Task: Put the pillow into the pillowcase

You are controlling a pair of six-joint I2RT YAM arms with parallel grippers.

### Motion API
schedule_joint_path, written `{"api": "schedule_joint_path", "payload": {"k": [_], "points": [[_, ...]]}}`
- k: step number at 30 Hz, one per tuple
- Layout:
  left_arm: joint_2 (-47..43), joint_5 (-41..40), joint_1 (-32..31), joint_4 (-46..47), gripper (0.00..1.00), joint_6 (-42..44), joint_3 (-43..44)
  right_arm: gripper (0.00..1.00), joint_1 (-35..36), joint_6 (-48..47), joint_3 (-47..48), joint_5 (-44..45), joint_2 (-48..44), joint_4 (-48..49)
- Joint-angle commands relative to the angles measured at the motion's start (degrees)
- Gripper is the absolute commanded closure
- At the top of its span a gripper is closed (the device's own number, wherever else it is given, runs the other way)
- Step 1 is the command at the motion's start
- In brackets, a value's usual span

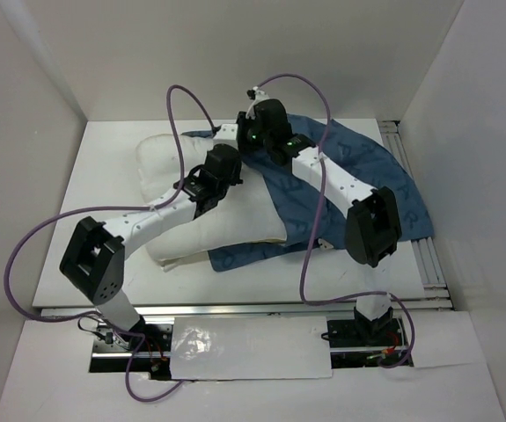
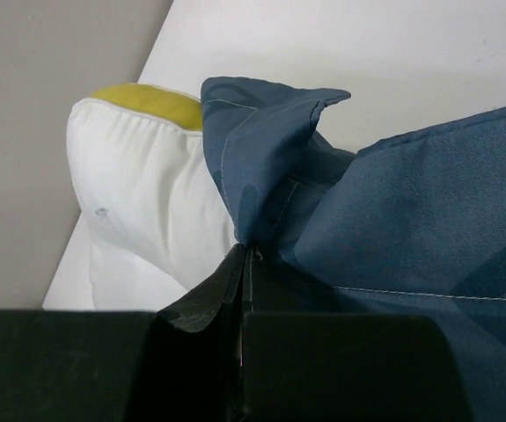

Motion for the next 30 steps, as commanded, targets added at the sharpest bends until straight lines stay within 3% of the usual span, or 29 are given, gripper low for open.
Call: {"api": "schedule_joint_path", "payload": {"k": [1, 4, 9, 13, 14, 15, 17, 20, 26, 28, 30], "points": [[3.88, -8.34, 1.06, 4.61, 1.00, -5.06, 7.17, 1.00, 3.77, 5.17, 1.75, -7.29, 1.41, 1.22], [7.56, -5.63, 4.31, -0.68, 1.00, -10.50, 10.85, 0.85, 1.85, 4.55, 4.03, -6.76, 4.49, 0.26], [11.19, -0.61, 8.10, -14.40, 0.47, -16.58, 17.37, 0.48, -0.36, 2.72, 8.96, -7.99, 8.89, -5.55], [5.05, -2.10, 8.10, -12.22, 0.30, -13.35, 9.93, 0.25, -2.29, -0.27, 8.36, -0.99, 5.31, -8.62], [3.29, -2.10, 8.10, -11.60, 0.09, -11.76, 8.34, 0.20, -2.90, -1.24, 5.91, 0.43, 3.81, -8.63], [-0.12, -2.10, 8.10, -11.60, 0.00, -10.88, 7.02, 0.17, -2.91, -1.86, 4.15, 2.28, 2.23, -8.63], [-3.74, -0.35, 8.10, -12.12, 0.00, -6.67, 2.45, 0.10, -4.31, -1.86, -1.80, 6.68, -3.31, -7.24], [-10.68, 0.88, 4.95, -12.82, 0.00, -1.56, -4.91, 0.10, -4.84, -3.53, -9.98, 11.16, -10.87, -7.22], [-18.87, 5.01, -10.59, -8.62, 0.01, 10.89, -21.35, 0.18, 0.76, -4.68, -26.52, 25.90, -27.28, -15.73], [-18.87, -0.13, -17.17, -5.55, 0.01, 15.38, -24.62, 0.18, 2.18, -3.54, -33.11, 26.73, -33.26, -17.67], [-16.00, -4.11, -19.66, -6.58, 0.00, 15.41, -24.64, 0.18, 3.24, -3.01, -38.81, 25.24, -36.88, -20.14]]}}
